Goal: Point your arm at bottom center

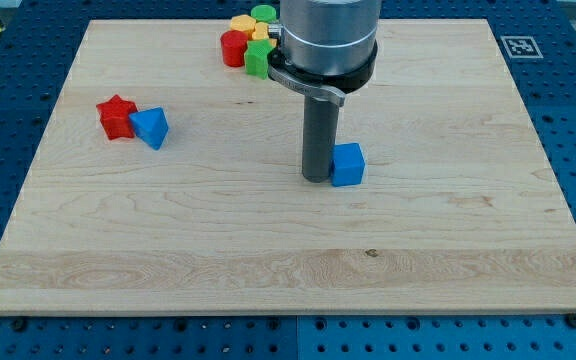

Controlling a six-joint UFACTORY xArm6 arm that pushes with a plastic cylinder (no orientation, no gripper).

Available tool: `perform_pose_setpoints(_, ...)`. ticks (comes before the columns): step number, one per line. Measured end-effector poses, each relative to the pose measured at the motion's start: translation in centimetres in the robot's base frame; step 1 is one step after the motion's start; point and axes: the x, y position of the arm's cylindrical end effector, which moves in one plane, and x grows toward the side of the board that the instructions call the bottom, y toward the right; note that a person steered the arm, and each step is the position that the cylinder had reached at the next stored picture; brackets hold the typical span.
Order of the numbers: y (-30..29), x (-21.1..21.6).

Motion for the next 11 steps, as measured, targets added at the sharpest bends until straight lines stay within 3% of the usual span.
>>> perform_pose_setpoints(3, -0.3, 1.6)
perform_pose_setpoints(6, 0.2, 10.1)
perform_pose_setpoints(10, -1.0, 14.1)
perform_pose_setpoints(11, 1.4, 13.9)
